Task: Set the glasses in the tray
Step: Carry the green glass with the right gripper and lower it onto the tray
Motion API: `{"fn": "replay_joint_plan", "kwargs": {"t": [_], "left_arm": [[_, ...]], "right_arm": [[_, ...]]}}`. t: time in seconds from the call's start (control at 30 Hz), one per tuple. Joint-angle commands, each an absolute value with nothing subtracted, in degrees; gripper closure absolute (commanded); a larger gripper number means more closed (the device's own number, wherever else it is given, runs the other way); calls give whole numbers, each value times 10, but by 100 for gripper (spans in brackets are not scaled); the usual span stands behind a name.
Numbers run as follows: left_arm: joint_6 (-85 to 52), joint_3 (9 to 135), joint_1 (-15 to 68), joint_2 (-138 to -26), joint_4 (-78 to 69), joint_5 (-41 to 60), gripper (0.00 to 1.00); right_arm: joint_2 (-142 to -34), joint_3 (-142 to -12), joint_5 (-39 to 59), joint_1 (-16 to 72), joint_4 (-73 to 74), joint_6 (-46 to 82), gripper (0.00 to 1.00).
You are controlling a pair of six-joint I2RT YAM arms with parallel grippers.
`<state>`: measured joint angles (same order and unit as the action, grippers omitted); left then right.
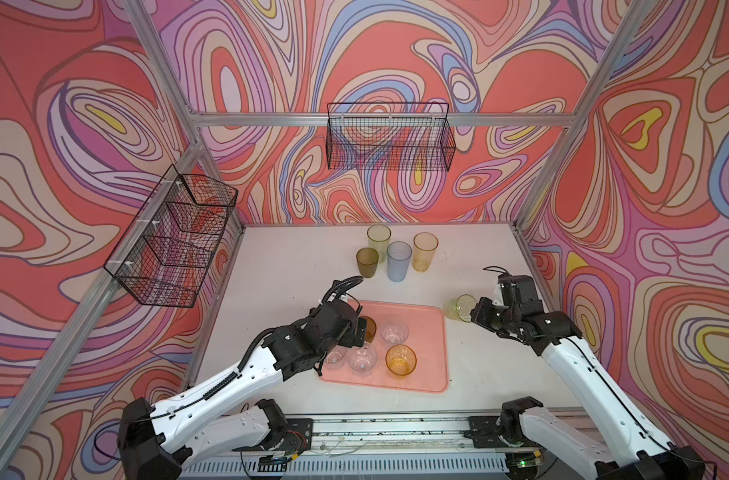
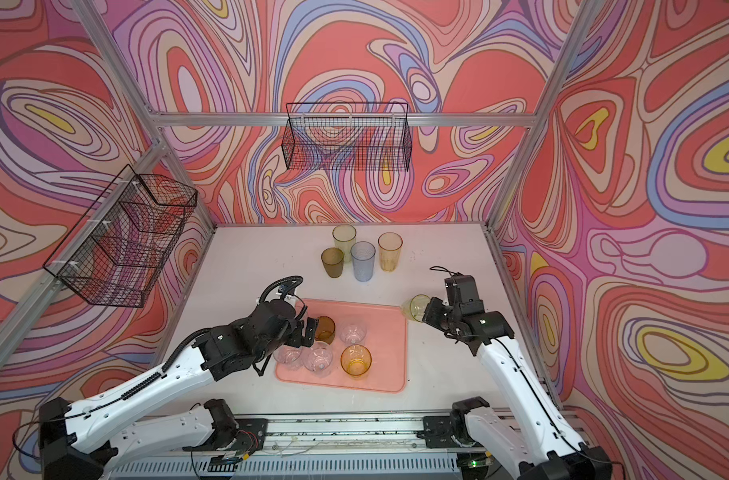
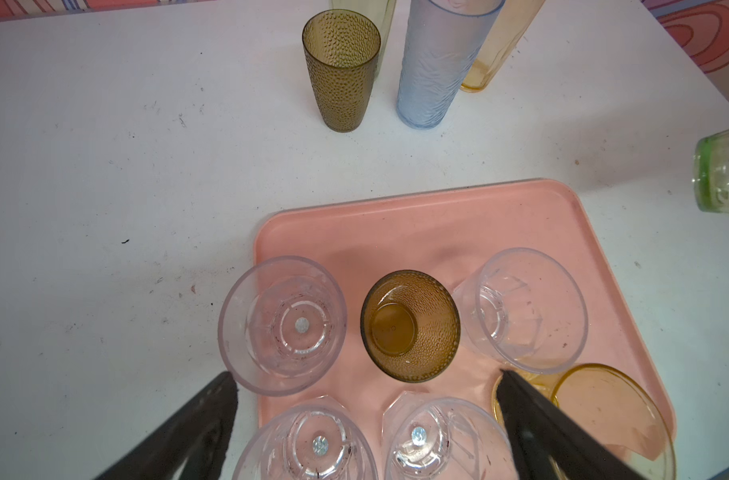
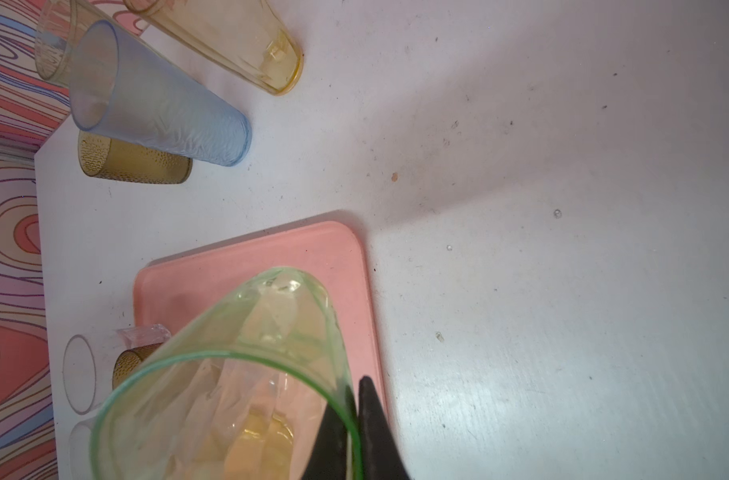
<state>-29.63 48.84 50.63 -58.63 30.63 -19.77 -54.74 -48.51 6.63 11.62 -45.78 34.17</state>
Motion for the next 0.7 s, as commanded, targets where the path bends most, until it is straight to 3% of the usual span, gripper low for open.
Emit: {"fn": "replay_joint_plan", "kwargs": {"t": [0.0, 0.67], "left_arm": [[-297, 507, 508, -595, 306, -192, 0], [-302, 497, 507, -601, 305, -186, 0]], "right_arm": [[-541, -489, 55, 128, -465, 350, 100], [-596, -515, -32, 255, -489, 385, 100]]}}
